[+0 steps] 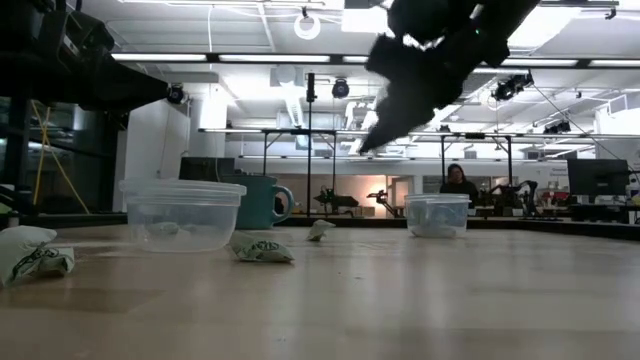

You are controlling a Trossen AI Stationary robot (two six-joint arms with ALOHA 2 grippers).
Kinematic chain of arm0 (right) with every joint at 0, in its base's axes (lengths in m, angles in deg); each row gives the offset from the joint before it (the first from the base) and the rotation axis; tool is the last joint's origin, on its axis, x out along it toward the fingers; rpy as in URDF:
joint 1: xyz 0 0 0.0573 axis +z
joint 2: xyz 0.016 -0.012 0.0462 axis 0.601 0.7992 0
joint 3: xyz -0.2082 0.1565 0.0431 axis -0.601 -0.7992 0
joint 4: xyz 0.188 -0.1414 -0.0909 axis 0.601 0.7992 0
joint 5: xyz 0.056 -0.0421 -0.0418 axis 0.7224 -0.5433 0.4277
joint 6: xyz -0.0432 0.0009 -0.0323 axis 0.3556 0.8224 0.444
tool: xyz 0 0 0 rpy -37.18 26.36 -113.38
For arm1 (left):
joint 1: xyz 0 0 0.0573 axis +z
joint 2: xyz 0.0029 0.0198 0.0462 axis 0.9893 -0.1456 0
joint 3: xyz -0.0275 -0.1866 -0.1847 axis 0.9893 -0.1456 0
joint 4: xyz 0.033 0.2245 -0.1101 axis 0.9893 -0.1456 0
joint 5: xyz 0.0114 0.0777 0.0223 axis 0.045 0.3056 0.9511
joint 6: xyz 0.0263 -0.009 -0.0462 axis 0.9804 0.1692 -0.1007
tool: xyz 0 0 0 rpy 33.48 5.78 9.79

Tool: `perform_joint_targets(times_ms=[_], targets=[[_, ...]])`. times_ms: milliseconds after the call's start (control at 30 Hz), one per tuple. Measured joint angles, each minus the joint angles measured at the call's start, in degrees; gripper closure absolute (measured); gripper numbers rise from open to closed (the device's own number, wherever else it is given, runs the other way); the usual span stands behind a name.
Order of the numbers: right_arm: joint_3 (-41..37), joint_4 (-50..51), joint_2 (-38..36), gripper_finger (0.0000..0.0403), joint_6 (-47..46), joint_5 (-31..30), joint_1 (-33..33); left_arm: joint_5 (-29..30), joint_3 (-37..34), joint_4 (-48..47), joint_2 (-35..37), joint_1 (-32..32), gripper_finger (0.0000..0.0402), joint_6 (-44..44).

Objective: Pick and place items into bin
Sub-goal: Put the stevia packet into the right transparent bin

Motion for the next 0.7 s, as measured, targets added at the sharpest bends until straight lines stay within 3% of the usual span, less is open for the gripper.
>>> perform_joint_targets(times_ms=[100, 300, 700], targets=[[0.0, -5.9, 3.6, 0.0222, 3.4, -0.9, 4.7, 0.0, 0.0, 0.0, 0.0, 0.0, 0.0309, 0.0], [-0.1, -10.7, 9.9, 0.0219, 8.2, -14.7, 9.8, 0.0, 0.0, 0.0, 0.0, 0.0, 0.0309, 0.0], [-0.1, -19.1, 18.2, 0.0164, 13.2, -15.5, 9.7, 0.0, 0.0, 0.0, 0.0, 0.0, 0.0309, 0.0]])
